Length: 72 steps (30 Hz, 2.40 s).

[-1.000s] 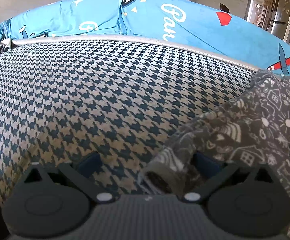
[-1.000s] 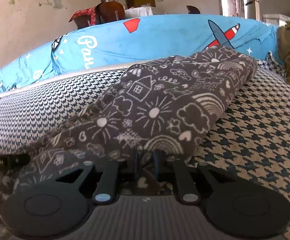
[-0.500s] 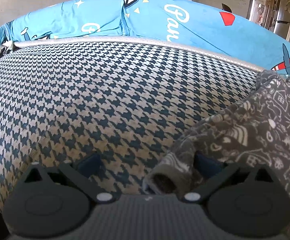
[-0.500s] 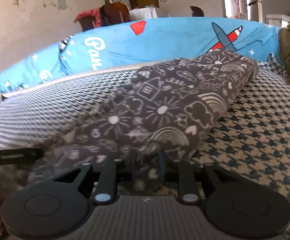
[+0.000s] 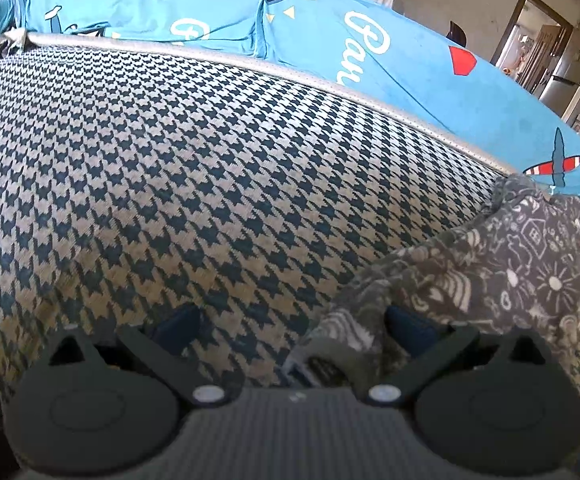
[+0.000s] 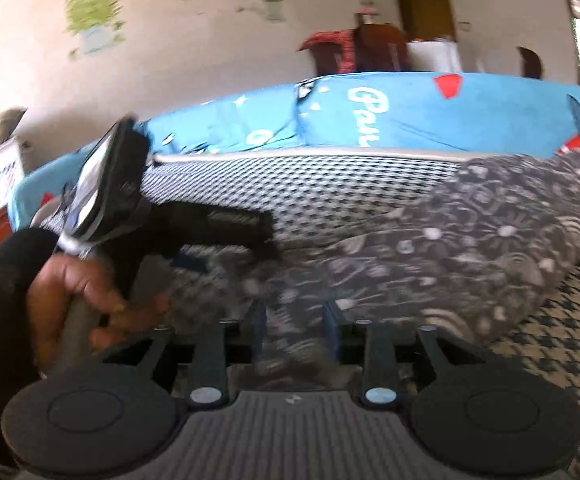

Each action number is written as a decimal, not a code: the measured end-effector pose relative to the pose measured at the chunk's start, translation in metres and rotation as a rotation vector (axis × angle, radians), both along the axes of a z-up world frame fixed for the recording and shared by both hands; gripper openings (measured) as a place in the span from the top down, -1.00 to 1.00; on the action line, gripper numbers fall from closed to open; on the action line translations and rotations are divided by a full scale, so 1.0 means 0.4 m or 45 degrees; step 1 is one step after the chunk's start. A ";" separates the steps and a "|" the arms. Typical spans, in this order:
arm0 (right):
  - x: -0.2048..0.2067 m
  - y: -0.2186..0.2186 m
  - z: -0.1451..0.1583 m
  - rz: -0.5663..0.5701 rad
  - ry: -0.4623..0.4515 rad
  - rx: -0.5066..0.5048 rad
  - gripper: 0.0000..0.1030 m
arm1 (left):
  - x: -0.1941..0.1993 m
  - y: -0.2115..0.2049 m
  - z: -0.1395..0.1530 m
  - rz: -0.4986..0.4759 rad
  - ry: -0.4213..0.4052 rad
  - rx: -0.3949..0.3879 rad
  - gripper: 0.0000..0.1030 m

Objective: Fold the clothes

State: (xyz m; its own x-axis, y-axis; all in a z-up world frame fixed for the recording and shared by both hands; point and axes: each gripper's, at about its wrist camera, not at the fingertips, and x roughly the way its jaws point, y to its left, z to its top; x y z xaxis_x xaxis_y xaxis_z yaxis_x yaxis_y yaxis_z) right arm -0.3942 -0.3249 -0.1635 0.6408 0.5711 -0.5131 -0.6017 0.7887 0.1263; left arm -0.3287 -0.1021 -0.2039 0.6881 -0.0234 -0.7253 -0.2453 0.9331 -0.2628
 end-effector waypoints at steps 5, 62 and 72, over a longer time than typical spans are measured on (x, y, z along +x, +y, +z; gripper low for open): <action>-0.013 0.051 -0.024 0.045 -0.049 -0.101 0.11 | -0.016 0.020 0.006 -0.004 0.003 -0.030 -1.00; 0.132 -0.037 -0.055 -0.156 0.198 0.235 0.47 | 0.055 -0.091 -0.021 -0.407 0.052 -0.607 -1.00; 0.064 -0.016 -0.031 -0.042 0.033 0.025 0.12 | 0.072 -0.103 -0.010 -0.401 0.049 -0.424 -0.13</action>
State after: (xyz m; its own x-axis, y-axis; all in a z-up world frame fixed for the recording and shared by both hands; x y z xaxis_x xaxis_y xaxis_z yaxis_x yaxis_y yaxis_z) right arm -0.3686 -0.3314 -0.1757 0.6461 0.5600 -0.5186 -0.5717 0.8053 0.1573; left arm -0.3001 -0.1433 -0.2080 0.5827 -0.4633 -0.6677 0.0211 0.8300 -0.5574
